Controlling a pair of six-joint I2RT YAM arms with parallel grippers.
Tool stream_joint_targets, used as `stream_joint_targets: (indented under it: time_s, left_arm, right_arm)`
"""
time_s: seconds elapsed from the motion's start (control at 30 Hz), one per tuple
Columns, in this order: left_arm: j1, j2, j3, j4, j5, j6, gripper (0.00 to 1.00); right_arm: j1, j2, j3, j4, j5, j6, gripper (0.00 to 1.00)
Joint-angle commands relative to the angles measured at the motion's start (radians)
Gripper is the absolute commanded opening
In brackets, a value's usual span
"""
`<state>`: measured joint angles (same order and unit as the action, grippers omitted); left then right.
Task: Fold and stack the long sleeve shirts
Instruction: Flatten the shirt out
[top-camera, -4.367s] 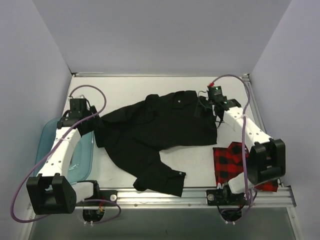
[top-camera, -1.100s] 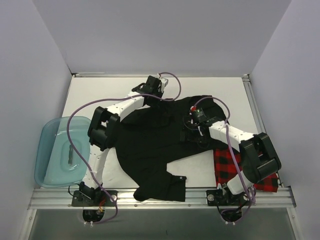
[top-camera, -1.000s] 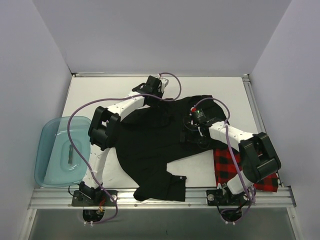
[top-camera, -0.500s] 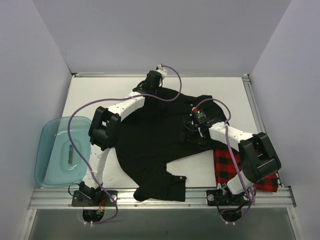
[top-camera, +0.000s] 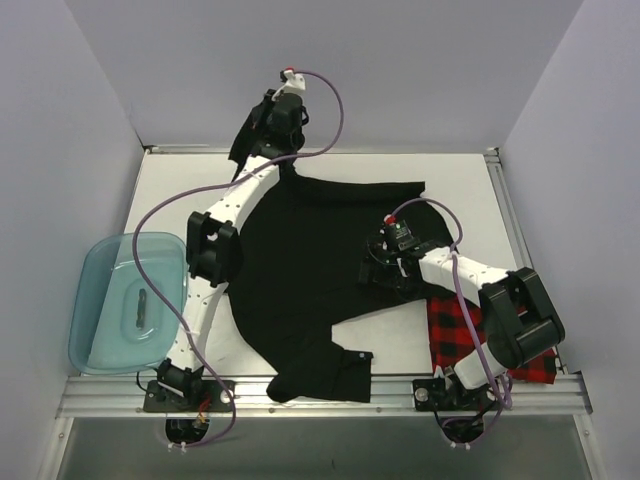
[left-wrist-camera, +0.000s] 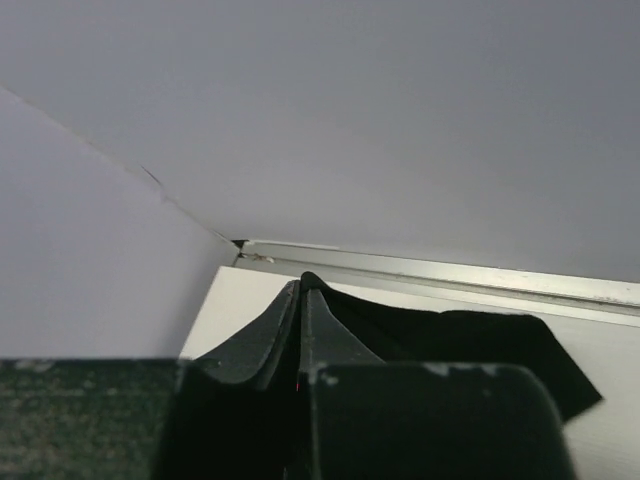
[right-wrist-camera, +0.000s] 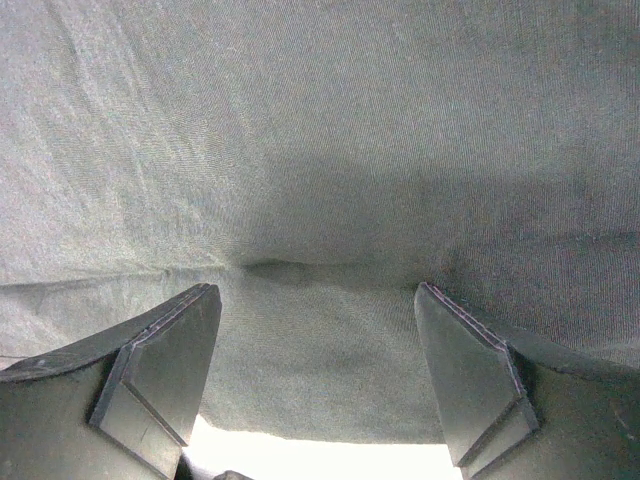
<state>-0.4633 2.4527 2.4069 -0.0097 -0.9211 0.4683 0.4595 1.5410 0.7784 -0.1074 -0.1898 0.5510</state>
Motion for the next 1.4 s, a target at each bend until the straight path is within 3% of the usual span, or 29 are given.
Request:
stream_joint_targets:
  time_s: [0.0, 0.07, 0.23, 0.3, 0.43, 0.57, 0.7, 1.0, 1.07, 1.2, 1.37]
  left_arm:
    - [0.040, -0.068, 0.039, -0.199, 0.091, -0.230, 0.12]
    - [0.066, -0.107, -0.050, -0.207, 0.137, -0.324, 0.15]
    - [0.107, -0.155, -0.094, -0.294, 0.255, -0.463, 0.65]
    - [0.110, -0.194, -0.115, -0.311, 0.298, -0.502, 0.72]
    - [0.110, -0.282, -0.149, -0.404, 0.395, -0.583, 0.97]
    - [0.112, -0.362, -0.164, -0.536, 0.449, -0.677, 0.97]
    - [0.101, -0.529, -0.343, -0.584, 0.519, -0.755, 0.98]
    - [0.019, -0.912, -1.073, -0.569, 0.689, -0.996, 0.97]
    - [0.006, -0.952, -1.222, -0.546, 0.706, -1.034, 0.97]
    - [0.002, -0.994, -1.369, -0.530, 0.737, -1.077, 0.97]
    - [0.006, -0.954, -1.413, -0.523, 0.688, -1.097, 0.97]
  right_arm:
    - [0.024, 0.016, -0.048, -0.077, -0.039, 0.021, 0.80]
    - [0.027, 0.008, -0.044, -0.077, -0.033, 0.018, 0.80]
    - [0.033, -0.010, -0.036, -0.081, -0.031, 0.004, 0.81]
    - [0.034, -0.019, -0.024, -0.094, -0.031, -0.011, 0.81]
    - [0.039, -0.059, 0.011, -0.130, -0.005, -0.052, 0.80]
    - [0.042, -0.087, 0.044, -0.182, 0.018, -0.097, 0.80]
    - [0.044, -0.117, 0.055, -0.210, 0.032, -0.123, 0.79]
    - [0.048, -0.128, 0.059, -0.241, 0.020, -0.131, 0.77]
    - [0.059, -0.113, 0.055, -0.241, 0.027, -0.132, 0.76]
    - [0.094, -0.079, 0.050, -0.235, 0.061, -0.126, 0.76]
    - [0.156, -0.015, 0.055, -0.193, 0.111, -0.096, 0.76]
